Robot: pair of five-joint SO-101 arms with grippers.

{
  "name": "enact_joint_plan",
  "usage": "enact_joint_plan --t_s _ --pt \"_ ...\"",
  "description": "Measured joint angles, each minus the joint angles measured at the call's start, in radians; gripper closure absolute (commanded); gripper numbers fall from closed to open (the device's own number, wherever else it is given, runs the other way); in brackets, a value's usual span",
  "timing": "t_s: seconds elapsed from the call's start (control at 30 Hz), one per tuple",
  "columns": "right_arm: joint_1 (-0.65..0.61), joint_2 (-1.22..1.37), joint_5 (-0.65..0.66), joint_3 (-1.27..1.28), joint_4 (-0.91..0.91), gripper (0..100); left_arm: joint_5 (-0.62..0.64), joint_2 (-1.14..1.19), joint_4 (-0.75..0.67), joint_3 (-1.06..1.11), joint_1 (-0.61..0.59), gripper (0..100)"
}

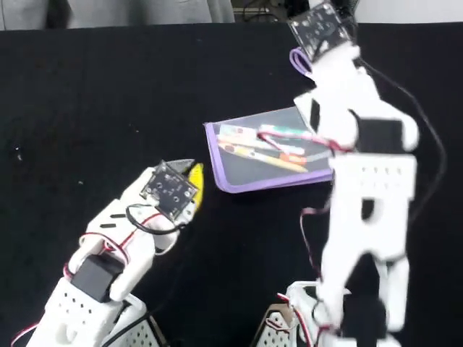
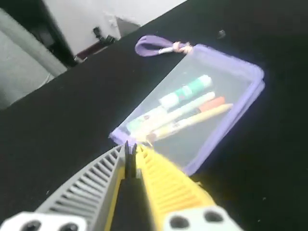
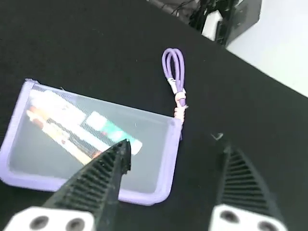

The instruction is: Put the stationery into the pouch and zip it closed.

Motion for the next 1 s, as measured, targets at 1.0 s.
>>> enact_joint_plan --t_s 1.0 --pt "0.207 -1.122 0.000 0.987 -0.086 96.7 0.109 -0.408 0.568 -0.068 -0.279 95"
